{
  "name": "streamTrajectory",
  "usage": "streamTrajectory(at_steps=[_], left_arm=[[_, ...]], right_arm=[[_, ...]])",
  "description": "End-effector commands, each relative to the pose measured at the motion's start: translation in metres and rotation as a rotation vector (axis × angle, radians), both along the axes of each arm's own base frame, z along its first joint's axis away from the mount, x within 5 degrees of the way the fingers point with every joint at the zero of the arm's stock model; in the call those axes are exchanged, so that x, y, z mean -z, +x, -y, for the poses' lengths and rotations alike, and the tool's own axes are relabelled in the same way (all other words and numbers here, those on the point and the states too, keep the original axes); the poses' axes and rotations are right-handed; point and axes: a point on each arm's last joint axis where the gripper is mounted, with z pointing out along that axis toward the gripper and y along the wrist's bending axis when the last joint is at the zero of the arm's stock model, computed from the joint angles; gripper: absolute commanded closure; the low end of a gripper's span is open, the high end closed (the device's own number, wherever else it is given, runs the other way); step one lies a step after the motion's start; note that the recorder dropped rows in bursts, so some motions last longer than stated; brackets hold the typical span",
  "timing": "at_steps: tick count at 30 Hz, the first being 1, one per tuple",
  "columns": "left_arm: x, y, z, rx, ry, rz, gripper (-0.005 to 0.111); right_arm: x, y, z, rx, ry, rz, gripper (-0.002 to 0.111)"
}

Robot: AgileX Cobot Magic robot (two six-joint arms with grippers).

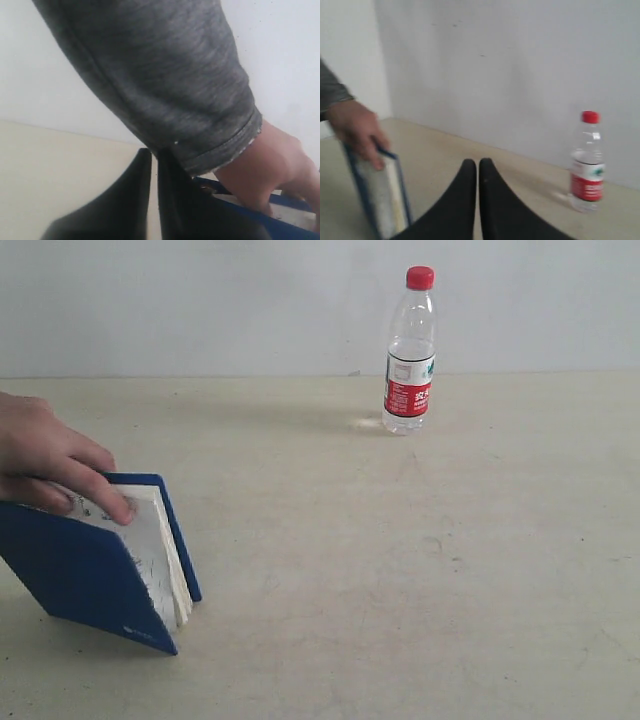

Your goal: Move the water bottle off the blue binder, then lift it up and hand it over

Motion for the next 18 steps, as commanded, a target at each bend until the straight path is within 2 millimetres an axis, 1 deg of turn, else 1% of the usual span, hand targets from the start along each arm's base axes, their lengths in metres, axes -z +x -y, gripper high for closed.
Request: streamTrajectory(at_steps=[1,3,5,7,10,12,15,18], left_arm=[[0.001,0.0,0.001,0.016,0.005,-0.001,0.102],[0.001,0.0,0.001,0.017,0.002,0.0,0.102],[0.001,0.0,0.002,0.022,0.0,0.0,0.102],[0.001,0.0,0.003,0.04,0.0,0.003,0.102],[0.0,0.001,0.006,0.064,0.006,0.006,0.102],[0.0,0.001,0.006,0.071,0.007,0.007,0.102],[0.0,0.001,0.007,0.075,0.007,0.007,0.102],[0.0,0.001,0.007,0.083,0.008,0.008,0.102]], right_arm=[[-0.001,-0.029,-0.013,-0.351,-0.106,-0.028,0.108],[-0.011,-0.037,-0.011,-0.392,-0.157,0.011,0.108],[-0.025,-0.035,-0.005,-0.325,-0.117,0.066,0.108],[-0.042,-0.026,0.008,-0.151,-0.018,0.146,0.108],[-0.064,-0.013,0.04,0.232,0.12,0.281,0.108],[-0.071,-0.009,0.062,0.481,0.151,0.359,0.108],[-0.072,-0.008,0.083,0.729,0.19,0.397,0.108],[-0.068,-0.006,0.085,0.779,0.119,0.405,0.108]])
